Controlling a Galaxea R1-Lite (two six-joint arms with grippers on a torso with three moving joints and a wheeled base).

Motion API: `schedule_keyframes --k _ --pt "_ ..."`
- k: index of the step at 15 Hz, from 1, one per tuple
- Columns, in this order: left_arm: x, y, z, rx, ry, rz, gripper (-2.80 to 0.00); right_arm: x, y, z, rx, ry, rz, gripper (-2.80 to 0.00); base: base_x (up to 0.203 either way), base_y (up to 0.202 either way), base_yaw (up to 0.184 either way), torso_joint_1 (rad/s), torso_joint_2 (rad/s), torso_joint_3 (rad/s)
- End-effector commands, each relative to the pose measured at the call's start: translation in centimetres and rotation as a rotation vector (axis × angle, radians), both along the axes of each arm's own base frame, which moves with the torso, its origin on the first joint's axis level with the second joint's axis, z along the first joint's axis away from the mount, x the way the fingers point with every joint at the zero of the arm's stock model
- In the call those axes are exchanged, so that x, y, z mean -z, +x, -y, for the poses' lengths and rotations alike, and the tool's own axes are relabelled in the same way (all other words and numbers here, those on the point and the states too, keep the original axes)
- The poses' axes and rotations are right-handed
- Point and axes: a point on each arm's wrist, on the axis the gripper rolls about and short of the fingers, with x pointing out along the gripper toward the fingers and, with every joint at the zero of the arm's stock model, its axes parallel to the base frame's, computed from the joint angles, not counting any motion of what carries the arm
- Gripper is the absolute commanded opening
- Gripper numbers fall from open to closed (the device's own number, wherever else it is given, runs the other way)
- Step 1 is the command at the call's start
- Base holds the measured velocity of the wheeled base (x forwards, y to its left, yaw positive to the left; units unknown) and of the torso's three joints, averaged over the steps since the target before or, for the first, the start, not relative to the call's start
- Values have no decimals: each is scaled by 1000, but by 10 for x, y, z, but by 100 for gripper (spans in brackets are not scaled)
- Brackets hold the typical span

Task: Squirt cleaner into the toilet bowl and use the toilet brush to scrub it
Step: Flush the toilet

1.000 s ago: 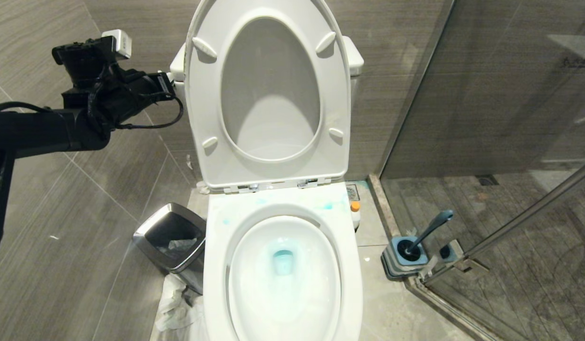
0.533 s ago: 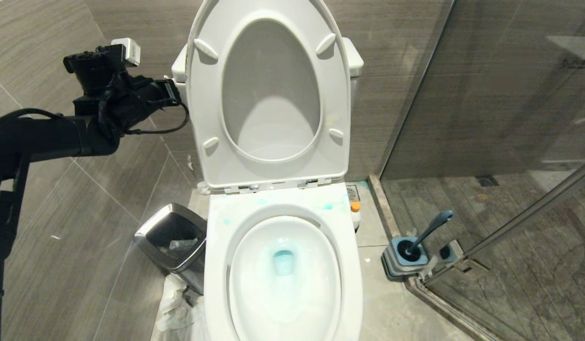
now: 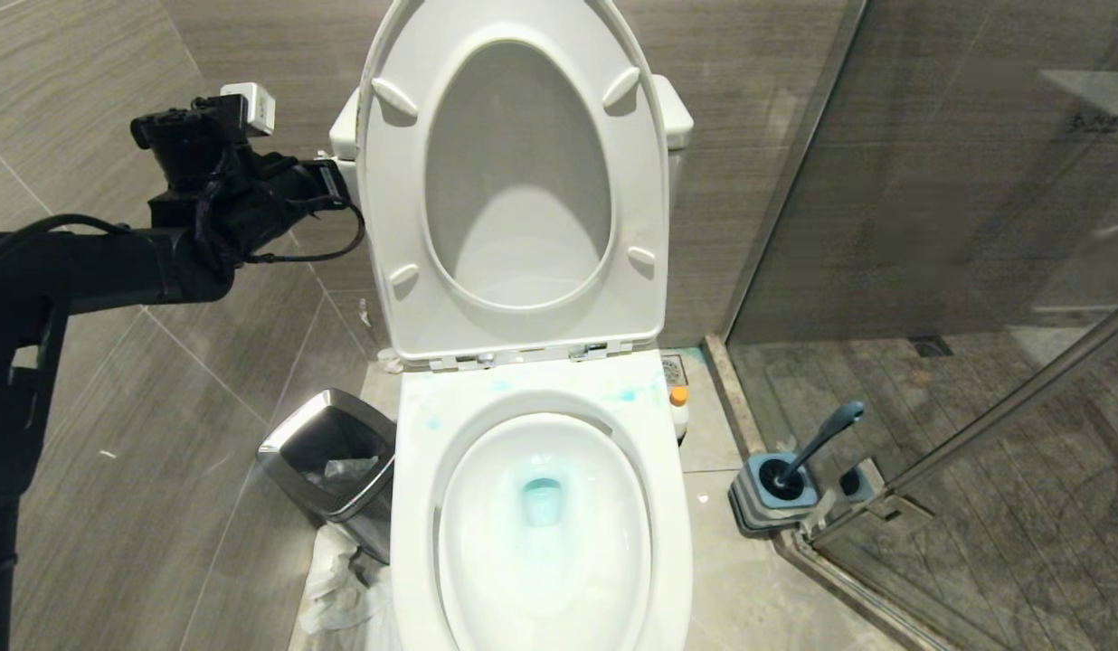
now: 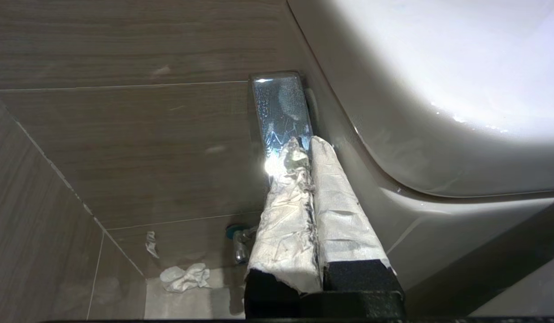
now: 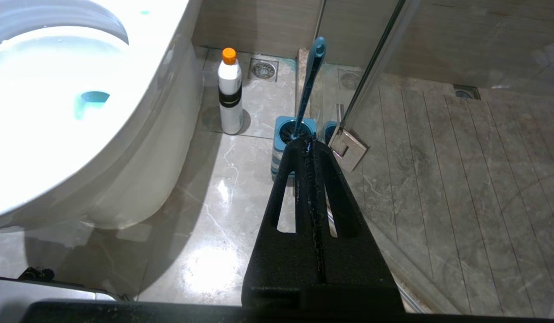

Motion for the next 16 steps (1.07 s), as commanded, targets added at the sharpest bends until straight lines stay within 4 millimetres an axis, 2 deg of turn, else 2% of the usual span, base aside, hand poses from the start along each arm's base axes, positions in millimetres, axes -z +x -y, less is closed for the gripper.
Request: schedule_keyframes --k 1,7,16 --pt "13 6 0 -2 1 -30 -280 0 0 0 -1 -1 -2 -280 0 0 0 0 0 0" --pt "25 9 -3 -8 7 -101 -280 0 0 0 -1 -1 -2 -280 0 0 0 0 0 0" --pt "16 6 -4 -9 4 -77 -280 0 0 0 -1 -1 -2 -280 0 0 0 0 0 0"
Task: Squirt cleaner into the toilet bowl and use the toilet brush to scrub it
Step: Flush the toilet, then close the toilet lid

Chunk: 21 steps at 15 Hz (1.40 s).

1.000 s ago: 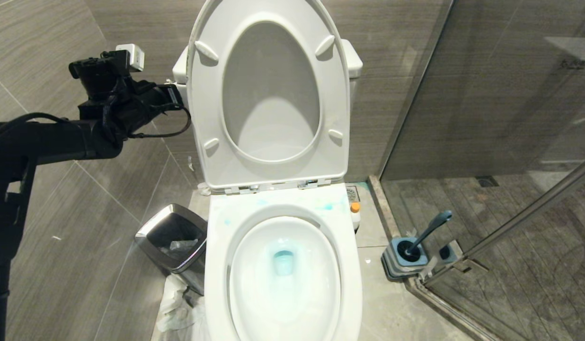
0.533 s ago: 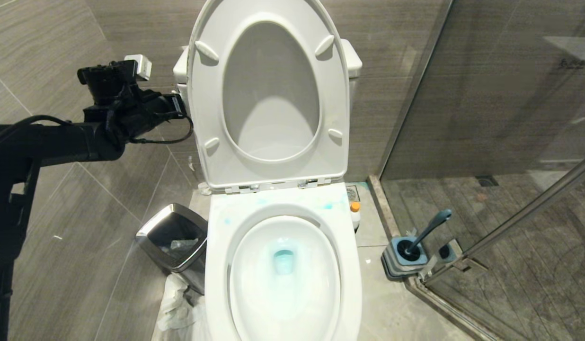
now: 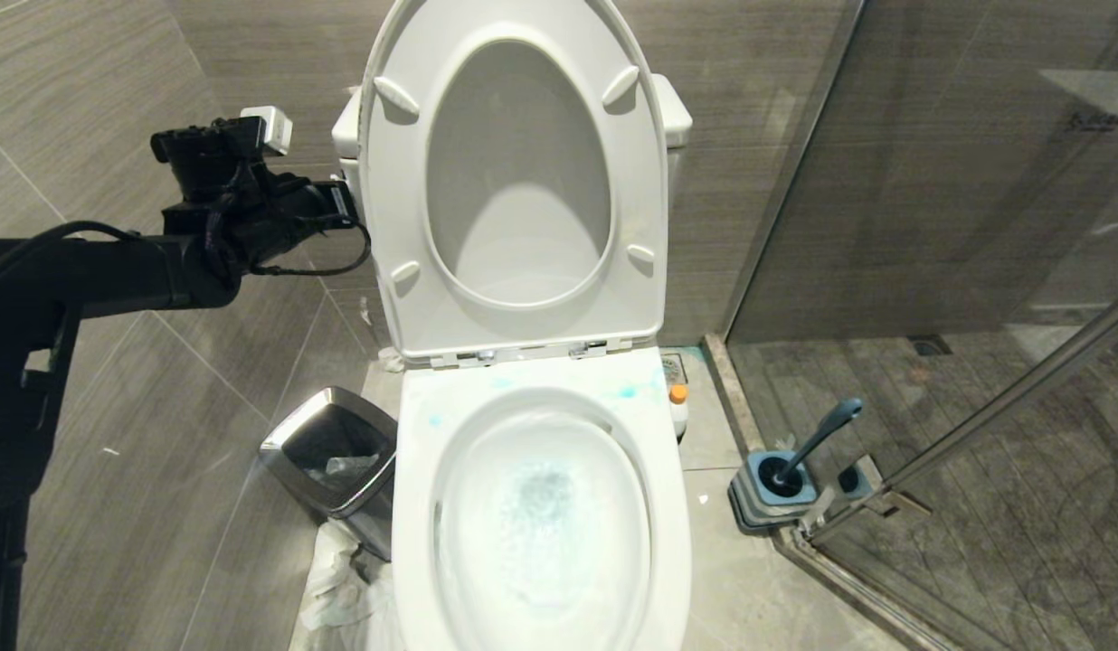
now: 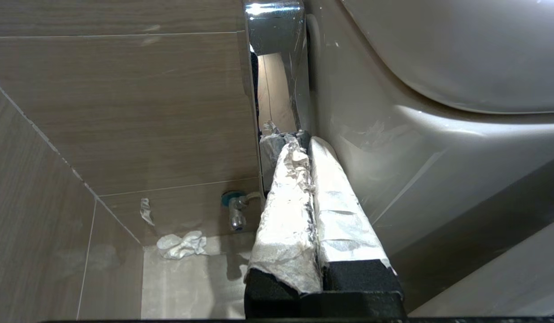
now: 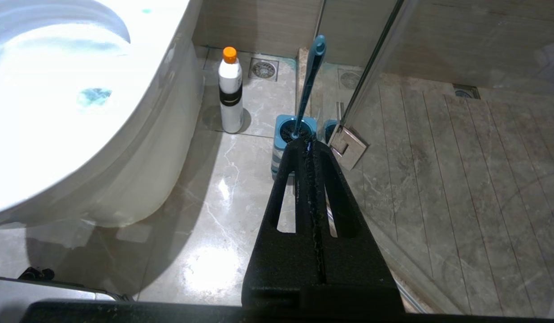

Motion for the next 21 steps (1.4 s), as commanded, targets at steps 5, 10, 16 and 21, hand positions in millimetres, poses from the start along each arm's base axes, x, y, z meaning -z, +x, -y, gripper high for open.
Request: schedule_keyframes --k 5,10,16,21 --pt "-36 -18 -4 -7 -4 90 -280 0 0 0 -1 -1 -2 -280 0 0 0 0 0 0" --pt "-92 -56 -12 -24 -15 216 -280 0 0 0 -1 -1 -2 -280 0 0 0 0 0 0" --pt "-163 -120 -17 -26 -26 388 -280 0 0 0 -1 -1 -2 -280 0 0 0 0 0 0" --pt "-193 -158 -26 -36 -73 458 -280 0 0 0 -1 -1 -2 -280 0 0 0 0 0 0"
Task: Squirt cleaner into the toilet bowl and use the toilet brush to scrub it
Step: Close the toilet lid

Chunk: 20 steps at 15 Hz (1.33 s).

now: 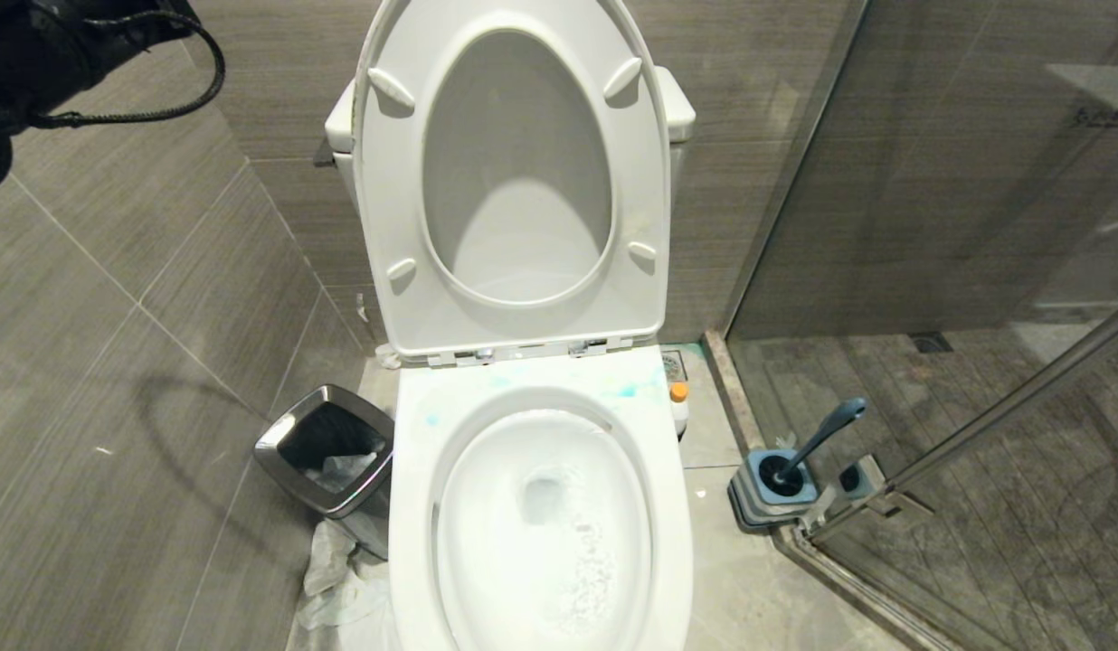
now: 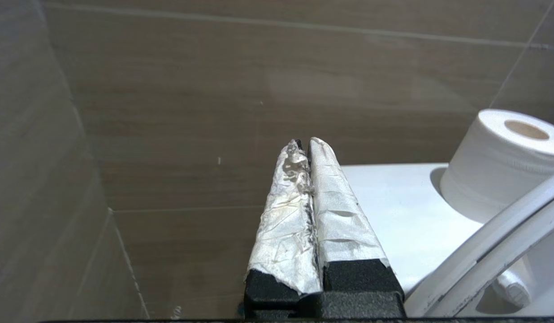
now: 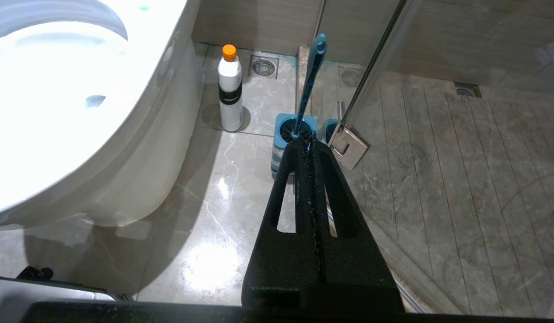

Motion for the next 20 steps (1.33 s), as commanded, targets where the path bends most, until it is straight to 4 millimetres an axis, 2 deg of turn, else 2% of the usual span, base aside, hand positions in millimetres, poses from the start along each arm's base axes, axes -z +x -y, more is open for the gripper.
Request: schedule_keyframes --k 1,4,7,8,10,11,13,16,20 --pt "-22 -29 -3 -11 1 67 -280 0 0 0 -1 -1 -2 -280 0 0 0 0 0 0" --pt "-49 -74 -4 23 -25 116 -280 0 0 0 -1 -1 -2 -280 0 0 0 0 0 0" --pt "-63 -116 0 99 -103 52 -280 0 0 0 -1 -1 -2 -280 0 0 0 0 0 0" --pt "-63 -126 2 142 -119 26 -280 0 0 0 -1 -1 -2 -280 0 0 0 0 0 0" --pt "-56 -130 3 201 -151 -31 -280 0 0 0 -1 -1 -2 -280 0 0 0 0 0 0" --pt "-54 -126 4 240 -173 -43 -280 0 0 0 -1 -1 -2 -280 0 0 0 0 0 0" --pt "-46 -106 3 310 -181 -61 -280 0 0 0 -1 -1 -2 -280 0 0 0 0 0 0" --pt "-24 -58 -5 409 -129 -102 -280 0 0 0 -1 -1 -2 -280 0 0 0 0 0 0" --pt "3 3 -10 482 -61 -44 -280 0 0 0 -1 -1 -2 -280 0 0 0 0 0 0"
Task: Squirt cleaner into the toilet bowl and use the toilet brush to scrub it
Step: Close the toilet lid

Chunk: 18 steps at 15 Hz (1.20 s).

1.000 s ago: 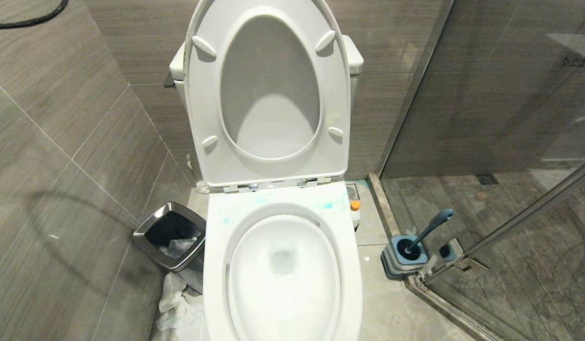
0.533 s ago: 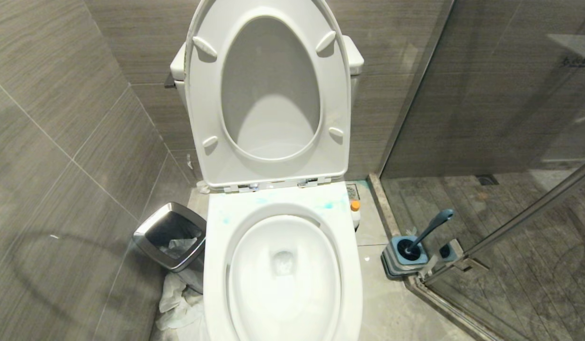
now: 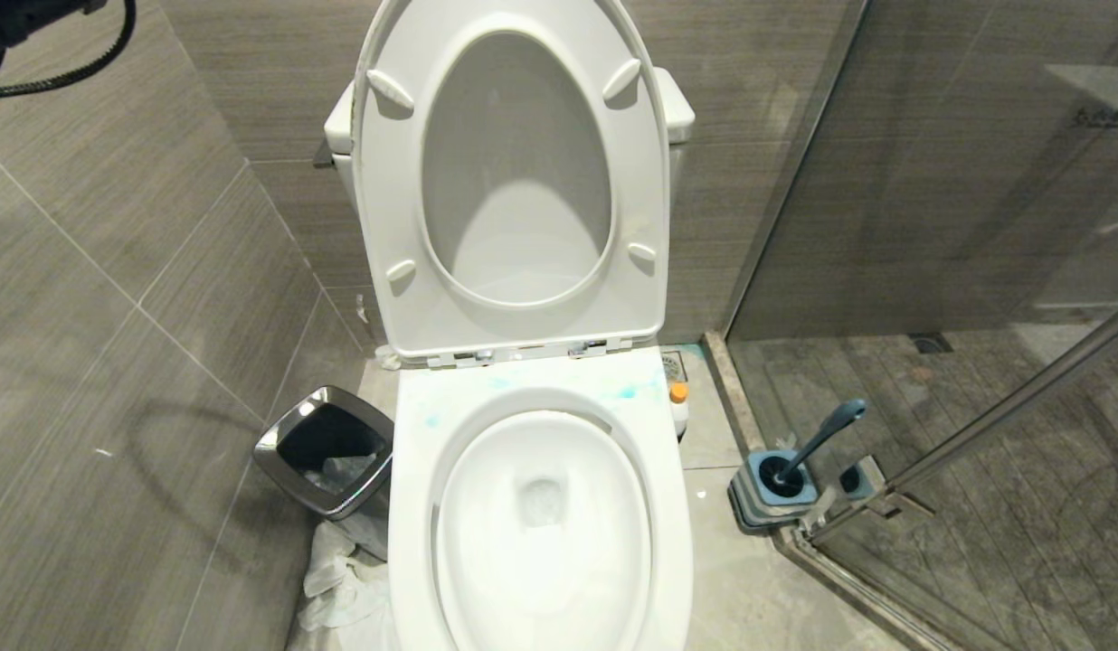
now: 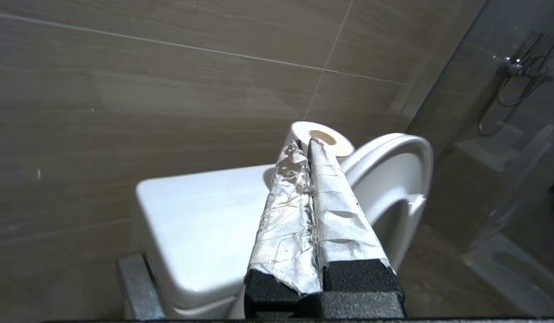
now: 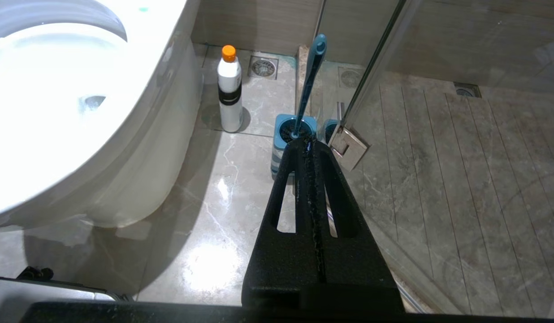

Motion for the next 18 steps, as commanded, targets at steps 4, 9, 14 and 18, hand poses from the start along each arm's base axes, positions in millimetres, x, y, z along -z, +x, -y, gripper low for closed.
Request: schedule_keyframes --k 4,9,14,18 --pt "45 65 -2 -68 65 61 -280 0 0 0 -1 -1 -2 -280 0 0 0 0 0 0" --pt "57 79 14 -216 48 76 -280 0 0 0 -1 -1 -2 -280 0 0 0 0 0 0" --pt "73 90 31 -231 63 41 -280 0 0 0 -1 -1 -2 -280 0 0 0 0 0 0" --pt "90 105 31 -294 46 -8 -280 0 0 0 -1 -1 -2 -280 0 0 0 0 0 0"
